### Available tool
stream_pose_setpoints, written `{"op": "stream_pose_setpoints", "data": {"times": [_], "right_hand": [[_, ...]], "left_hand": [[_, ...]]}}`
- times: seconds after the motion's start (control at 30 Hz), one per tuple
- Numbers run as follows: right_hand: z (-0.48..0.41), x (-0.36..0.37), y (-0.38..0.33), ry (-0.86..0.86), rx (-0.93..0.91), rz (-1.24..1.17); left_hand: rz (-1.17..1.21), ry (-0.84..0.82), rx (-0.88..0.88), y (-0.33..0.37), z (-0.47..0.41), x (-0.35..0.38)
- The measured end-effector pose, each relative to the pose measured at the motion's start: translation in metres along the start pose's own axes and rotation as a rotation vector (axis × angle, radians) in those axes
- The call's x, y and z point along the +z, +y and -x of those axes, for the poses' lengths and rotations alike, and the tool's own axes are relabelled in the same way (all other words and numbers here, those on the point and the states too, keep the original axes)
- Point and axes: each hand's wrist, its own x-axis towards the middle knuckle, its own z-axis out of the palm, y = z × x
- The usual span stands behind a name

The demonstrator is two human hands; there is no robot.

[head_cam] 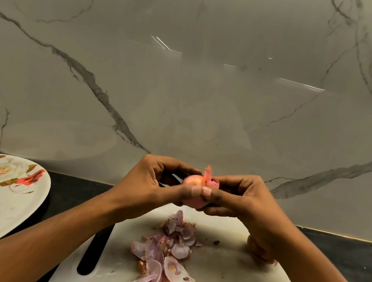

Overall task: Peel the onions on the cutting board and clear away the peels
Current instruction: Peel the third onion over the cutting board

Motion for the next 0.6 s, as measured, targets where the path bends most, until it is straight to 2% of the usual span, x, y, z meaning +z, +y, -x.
{"op": "stream_pose_setpoints", "data": {"times": [0.13,0.3,0.6], "right_hand": [[-0.0016,-0.0014,-0.0002,-0.013,0.003,-0.073],[-0.0006,-0.0008,-0.0012,-0.024,0.005,-0.158],[-0.0039,-0.0097,0.0022,-0.039,0.113,-0.070]], "left_hand": [[-0.007,0.016,-0.002,-0.0013,0.0004,0.0022],[0.183,0.051,-0.059,0.0005,-0.0005,0.0006],[0.233,0.172,-0.134,-0.0031,-0.0058,-0.0067]]}}
